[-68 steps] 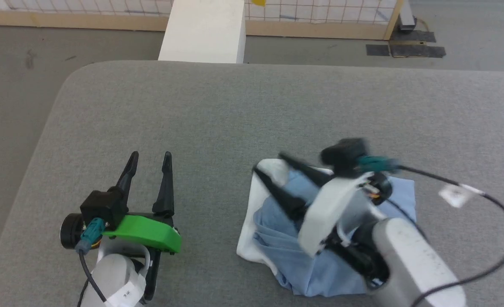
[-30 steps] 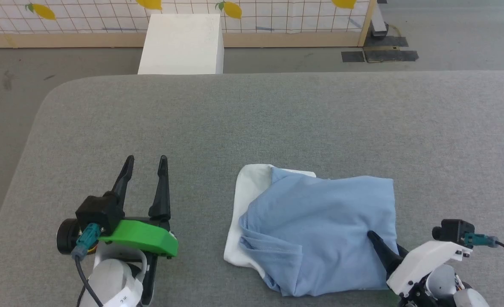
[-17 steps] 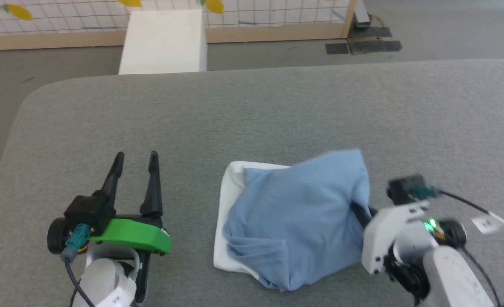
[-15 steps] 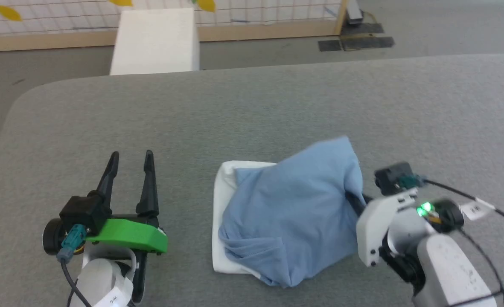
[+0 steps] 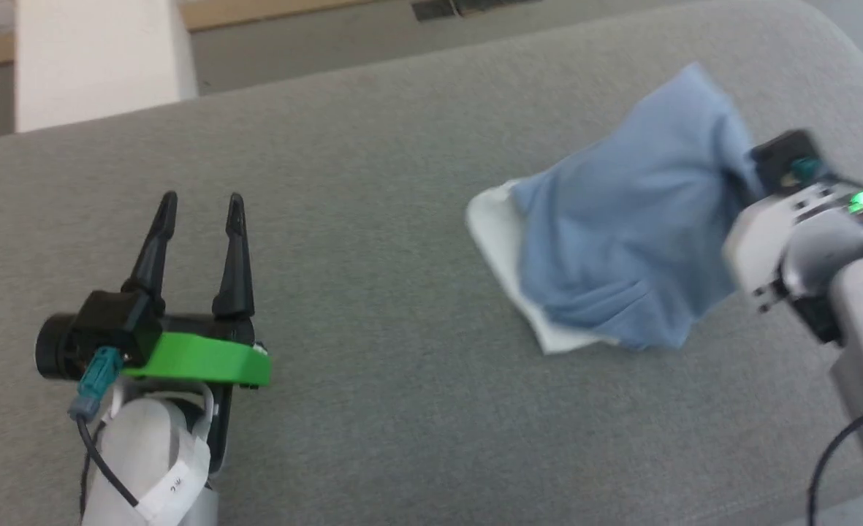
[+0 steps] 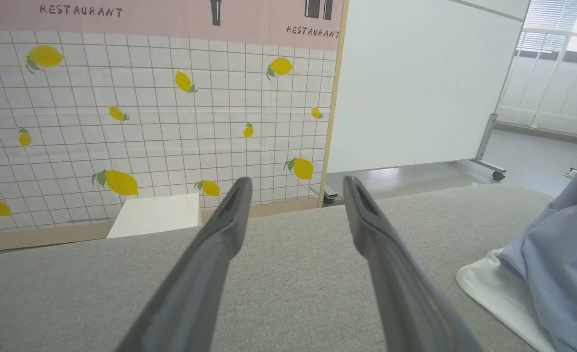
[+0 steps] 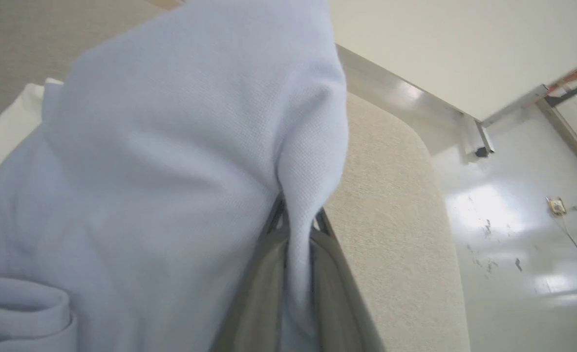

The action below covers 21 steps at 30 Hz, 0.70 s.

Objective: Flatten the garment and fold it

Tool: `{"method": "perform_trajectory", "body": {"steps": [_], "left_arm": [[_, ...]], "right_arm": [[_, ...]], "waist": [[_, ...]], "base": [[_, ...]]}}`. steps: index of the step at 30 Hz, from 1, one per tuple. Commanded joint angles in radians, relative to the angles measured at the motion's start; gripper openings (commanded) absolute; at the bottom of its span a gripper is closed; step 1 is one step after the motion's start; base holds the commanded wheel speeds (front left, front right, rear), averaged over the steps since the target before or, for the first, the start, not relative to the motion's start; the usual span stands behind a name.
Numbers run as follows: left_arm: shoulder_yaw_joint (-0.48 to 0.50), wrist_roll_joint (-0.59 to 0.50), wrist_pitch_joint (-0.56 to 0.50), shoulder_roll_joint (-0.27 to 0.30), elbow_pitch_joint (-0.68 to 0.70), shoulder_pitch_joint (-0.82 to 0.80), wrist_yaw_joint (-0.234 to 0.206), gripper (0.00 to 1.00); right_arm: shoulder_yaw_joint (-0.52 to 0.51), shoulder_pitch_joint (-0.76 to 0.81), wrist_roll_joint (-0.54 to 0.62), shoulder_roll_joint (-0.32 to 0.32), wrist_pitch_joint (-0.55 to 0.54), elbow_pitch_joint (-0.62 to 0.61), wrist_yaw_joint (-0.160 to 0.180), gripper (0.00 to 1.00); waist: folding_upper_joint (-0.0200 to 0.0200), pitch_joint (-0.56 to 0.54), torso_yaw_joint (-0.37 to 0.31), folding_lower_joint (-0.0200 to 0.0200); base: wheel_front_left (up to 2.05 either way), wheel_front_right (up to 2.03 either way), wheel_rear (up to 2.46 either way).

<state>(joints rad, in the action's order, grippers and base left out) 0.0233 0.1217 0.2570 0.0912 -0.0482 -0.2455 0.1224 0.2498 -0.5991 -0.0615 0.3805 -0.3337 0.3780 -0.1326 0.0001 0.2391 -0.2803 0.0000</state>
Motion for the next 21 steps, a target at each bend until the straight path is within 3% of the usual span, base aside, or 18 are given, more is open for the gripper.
{"method": "perform_trajectory", "body": {"steps": [1,13,21], "left_arm": [[-0.005,-0.018,0.005,0.016,0.007,-0.023,0.003,1.0],[-0.045,-0.044,-0.037,0.116,0.061,-0.111,0.006,1.0],[-0.062,-0.041,-0.083,0.157,0.121,-0.144,0.007,1.0]], "right_arm": [[-0.031,-0.03,0.017,0.015,0.025,0.028,0.002,0.0],[-0.377,-0.136,0.242,0.079,0.185,0.222,0.002,0.0],[-0.585,-0.194,0.382,0.033,0.26,0.281,0.002,0.0]], "waist": [[-0.0001,0.121,-0.111,0.0],[-0.0001,0.3,-0.138,0.0],[-0.0001,0.363,-0.113,0.0]], "base": [[0.0,0.0,0.0],[0.0,0.0,0.0],[0.0,0.0,0.0]]}}
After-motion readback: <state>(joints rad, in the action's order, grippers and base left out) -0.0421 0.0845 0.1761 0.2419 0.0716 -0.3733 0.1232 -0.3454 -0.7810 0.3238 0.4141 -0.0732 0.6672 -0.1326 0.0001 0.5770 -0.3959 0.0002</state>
